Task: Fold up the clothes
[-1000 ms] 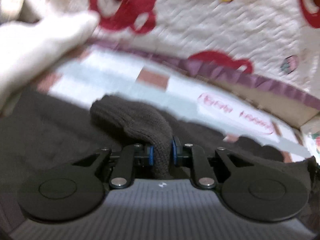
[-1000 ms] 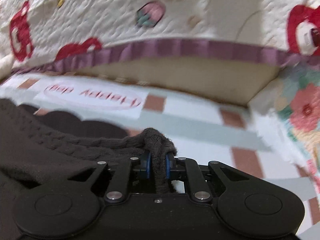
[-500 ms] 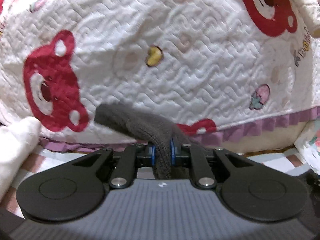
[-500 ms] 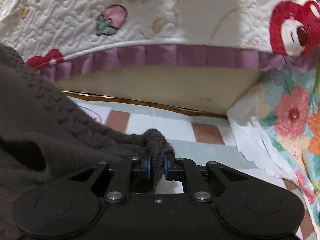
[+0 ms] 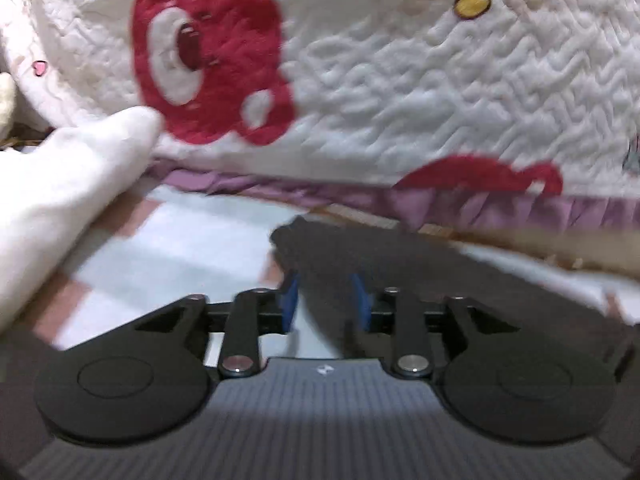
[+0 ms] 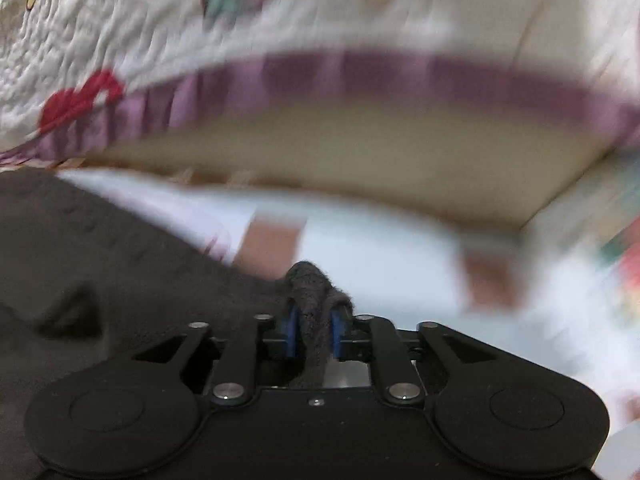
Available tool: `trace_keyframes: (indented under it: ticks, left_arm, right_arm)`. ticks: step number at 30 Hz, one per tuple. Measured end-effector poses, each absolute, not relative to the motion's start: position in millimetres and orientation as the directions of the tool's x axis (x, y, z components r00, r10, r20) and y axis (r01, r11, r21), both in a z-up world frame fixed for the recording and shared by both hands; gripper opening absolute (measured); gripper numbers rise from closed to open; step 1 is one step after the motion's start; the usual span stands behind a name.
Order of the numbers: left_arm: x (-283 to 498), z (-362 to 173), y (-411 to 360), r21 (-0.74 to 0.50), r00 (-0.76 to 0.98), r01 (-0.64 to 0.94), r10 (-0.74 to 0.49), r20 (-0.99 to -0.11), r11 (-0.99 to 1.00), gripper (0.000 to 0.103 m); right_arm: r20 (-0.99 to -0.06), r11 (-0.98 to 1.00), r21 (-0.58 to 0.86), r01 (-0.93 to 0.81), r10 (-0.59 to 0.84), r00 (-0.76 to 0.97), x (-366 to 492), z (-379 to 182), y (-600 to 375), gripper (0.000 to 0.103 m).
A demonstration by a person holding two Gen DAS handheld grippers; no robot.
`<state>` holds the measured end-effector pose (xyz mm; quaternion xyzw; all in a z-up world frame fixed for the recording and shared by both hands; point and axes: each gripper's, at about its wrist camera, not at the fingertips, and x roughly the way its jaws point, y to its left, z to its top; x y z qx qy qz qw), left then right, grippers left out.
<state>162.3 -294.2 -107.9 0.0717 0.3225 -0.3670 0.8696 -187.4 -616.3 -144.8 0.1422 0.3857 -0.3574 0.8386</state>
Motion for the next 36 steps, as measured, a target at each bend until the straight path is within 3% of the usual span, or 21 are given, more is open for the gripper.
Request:
trace_keyframes:
  ticks: [1,2,6,12,18,21,23,30,32,34,36]
  left_arm:
    - [163,-108,-278,-0.094,0.527,0.684,-0.579,-0.622,0.724,0.062]
    - [164,-108,-261,-0.080,0.527,0.681,-0.562,-0.637,0.728,0.063]
    - [169,-114,-201,-0.030,0.536,0.630,-0.463,-0.706,0.776,0.067]
    - [193,-137,-161,0.021,0.548,0.554,-0.345,-0.761,0.832,0.069]
    - [197,-139,-160,0.007,0.533,0.570,-0.364,-0.764,0.821,0.079]
    - [197,-139,-160,-0.011,0.516,0.581,-0.379,-0.768,0.814,0.081]
    - [197,-140,-159,-0.024,0.505,0.588,-0.389,-0.771,0.809,0.082]
    - [198,-141,-159,-0.066,0.465,0.610,-0.424,-0.777,0.790,0.092]
    - [195,-142,-163,-0.069,0.463,0.616,-0.432,-0.774,0.785,0.096]
    - [193,-143,-168,-0.071,0.464,0.622,-0.440,-0.769,0.780,0.098]
    - [190,-144,-172,-0.055,0.477,0.620,-0.432,-0.766,0.783,0.100]
  right_arm:
    - [-0.745,0.697,-0.017,0.717,-0.487,0.456,-197,-145,-616,0.031]
    - [-0.738,0.687,0.000,0.726,-0.489,0.464,-208,-145,-614,0.045]
    - [-0.719,0.566,0.245,0.788,-0.439,0.539,-286,-142,-612,0.063]
    - [-0.746,0.344,0.334,0.878,-0.473,0.469,-397,-149,-578,0.064]
    - [-0.734,0.305,0.434,0.848,-0.426,0.529,-441,-158,-551,0.064]
    - [-0.735,0.355,0.451,0.819,-0.371,0.567,-428,-158,-549,0.065]
    - [-0.724,0.389,0.444,0.807,-0.375,0.579,-416,-161,-545,0.072]
    - [-0.660,0.436,0.466,0.770,-0.408,0.630,-373,-168,-553,0.078]
    - [-0.660,0.453,0.442,0.775,-0.420,0.622,-355,-168,-553,0.091]
    - [-0.677,0.484,0.369,0.794,-0.445,0.586,-346,-164,-547,0.092]
    - [-0.690,0.512,0.292,0.808,-0.472,0.549,-338,-161,-540,0.085]
